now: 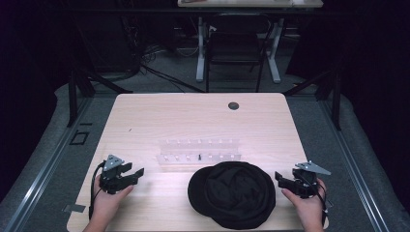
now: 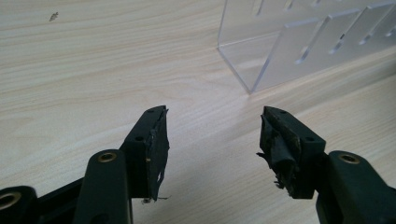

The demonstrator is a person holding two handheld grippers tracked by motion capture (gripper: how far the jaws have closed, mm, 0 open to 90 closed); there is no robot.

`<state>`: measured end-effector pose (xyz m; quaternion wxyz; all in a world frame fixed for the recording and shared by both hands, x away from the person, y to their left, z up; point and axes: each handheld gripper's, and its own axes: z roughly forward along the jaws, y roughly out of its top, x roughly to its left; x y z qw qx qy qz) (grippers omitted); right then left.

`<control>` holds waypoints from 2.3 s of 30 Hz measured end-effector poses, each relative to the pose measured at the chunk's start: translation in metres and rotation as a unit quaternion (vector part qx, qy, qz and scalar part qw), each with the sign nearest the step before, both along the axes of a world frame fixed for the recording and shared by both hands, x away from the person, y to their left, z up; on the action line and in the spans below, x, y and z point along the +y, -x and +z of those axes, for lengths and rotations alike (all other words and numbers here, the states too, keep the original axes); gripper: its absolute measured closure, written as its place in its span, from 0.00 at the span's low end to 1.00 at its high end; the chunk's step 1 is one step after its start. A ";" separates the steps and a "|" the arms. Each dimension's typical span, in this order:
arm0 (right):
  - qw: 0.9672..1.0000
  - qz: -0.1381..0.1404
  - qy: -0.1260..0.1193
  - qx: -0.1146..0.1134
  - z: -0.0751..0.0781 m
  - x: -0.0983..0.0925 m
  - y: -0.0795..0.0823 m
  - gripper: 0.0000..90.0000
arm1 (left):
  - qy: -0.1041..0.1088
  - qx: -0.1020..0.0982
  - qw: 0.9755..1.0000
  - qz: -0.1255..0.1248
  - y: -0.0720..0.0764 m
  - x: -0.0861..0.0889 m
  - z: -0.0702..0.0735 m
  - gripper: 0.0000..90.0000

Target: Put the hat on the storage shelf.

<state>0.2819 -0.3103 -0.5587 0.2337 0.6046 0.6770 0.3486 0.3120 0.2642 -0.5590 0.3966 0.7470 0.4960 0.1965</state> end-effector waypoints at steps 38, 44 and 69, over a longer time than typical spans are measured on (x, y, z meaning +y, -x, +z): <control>0.999 -0.014 0.012 -0.031 0.020 0.007 0.018 0.43 | -0.052 -0.023 0.998 -0.030 0.007 -0.024 0.011 0.49; 1.000 -0.017 -0.024 -0.010 0.024 0.007 0.020 0.50 | -0.055 -0.034 0.997 -0.034 0.010 -0.025 0.013 0.49; 0.999 0.008 -0.024 0.022 0.041 0.021 0.024 0.56 | -0.044 -0.032 0.997 -0.048 0.013 -0.029 0.016 0.54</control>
